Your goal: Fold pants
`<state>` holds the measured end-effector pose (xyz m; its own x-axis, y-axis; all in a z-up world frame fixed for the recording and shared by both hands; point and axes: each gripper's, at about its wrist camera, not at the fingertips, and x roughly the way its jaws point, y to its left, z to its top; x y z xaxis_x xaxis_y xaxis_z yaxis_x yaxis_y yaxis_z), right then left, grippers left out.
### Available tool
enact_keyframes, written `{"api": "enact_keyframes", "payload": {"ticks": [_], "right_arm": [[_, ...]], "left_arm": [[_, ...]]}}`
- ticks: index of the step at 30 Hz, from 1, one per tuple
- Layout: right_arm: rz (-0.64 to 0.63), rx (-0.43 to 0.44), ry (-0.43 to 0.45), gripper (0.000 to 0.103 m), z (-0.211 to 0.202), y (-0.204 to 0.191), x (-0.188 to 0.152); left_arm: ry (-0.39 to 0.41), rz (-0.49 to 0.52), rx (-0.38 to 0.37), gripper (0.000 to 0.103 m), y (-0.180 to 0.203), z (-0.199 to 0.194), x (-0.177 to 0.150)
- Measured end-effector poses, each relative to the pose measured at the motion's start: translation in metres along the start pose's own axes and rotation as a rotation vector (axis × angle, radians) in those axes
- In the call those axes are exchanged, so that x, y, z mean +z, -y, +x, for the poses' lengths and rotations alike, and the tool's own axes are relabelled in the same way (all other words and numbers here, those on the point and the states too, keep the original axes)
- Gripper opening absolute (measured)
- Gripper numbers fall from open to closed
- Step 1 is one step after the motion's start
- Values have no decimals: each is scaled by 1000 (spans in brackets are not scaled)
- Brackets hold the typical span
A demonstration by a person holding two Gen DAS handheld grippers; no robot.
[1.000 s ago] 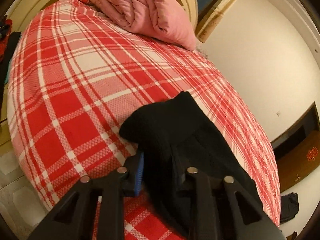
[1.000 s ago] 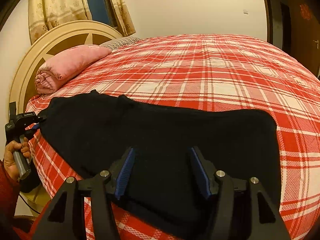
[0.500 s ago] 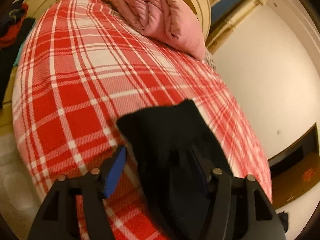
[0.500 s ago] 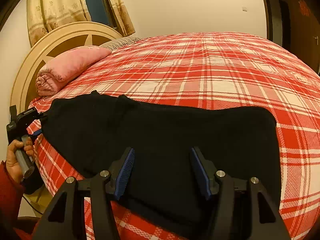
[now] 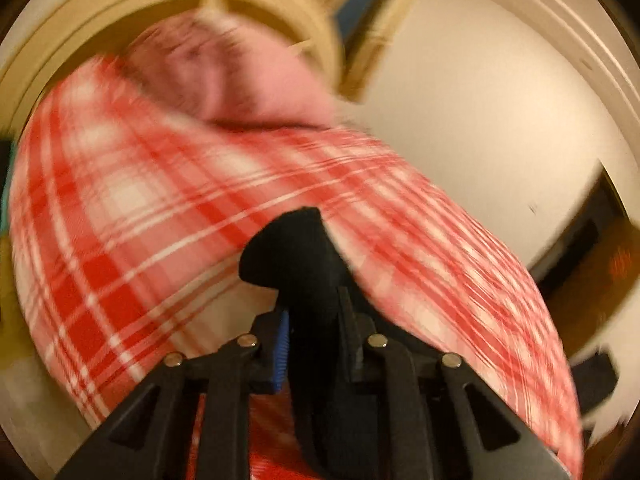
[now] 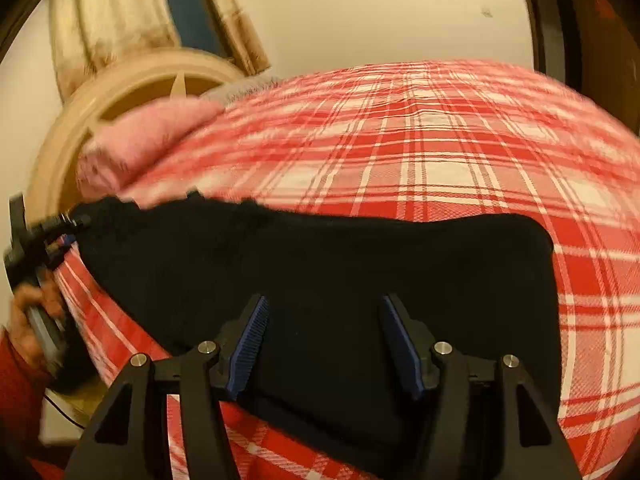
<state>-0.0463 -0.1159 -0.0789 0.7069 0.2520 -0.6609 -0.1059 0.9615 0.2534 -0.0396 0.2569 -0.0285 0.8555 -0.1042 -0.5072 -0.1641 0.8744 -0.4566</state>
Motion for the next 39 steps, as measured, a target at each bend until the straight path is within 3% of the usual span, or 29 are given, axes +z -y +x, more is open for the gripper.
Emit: {"api": "enact_keyframes", "payload": {"ticks": [3, 7, 13, 18, 27, 34, 37, 39], "right_arm": [[100, 19, 34, 61, -14, 20, 6], [137, 0, 58, 61, -30, 36, 8], [167, -34, 132, 61, -61, 58, 13], [222, -58, 157, 61, -80, 81, 9], [272, -90, 161, 61, -94, 105, -7], [296, -79, 160, 61, -97, 112, -11], [306, -70, 158, 61, -97, 114, -9], [326, -56, 160, 61, -99, 117, -8]], "left_arm": [[30, 173, -81, 21, 49, -16, -5], [24, 325, -237, 20, 108, -29, -21], [-66, 490, -482, 20, 191, -44, -71], [-143, 597, -608, 20, 234, -50, -118], [-249, 762, -730, 20, 272, -59, -180], [-323, 865, -701, 21, 282, -47, -215], [-365, 912, -697, 28, 282, -47, -222], [-369, 949, -689, 43, 279, -50, -219]]}}
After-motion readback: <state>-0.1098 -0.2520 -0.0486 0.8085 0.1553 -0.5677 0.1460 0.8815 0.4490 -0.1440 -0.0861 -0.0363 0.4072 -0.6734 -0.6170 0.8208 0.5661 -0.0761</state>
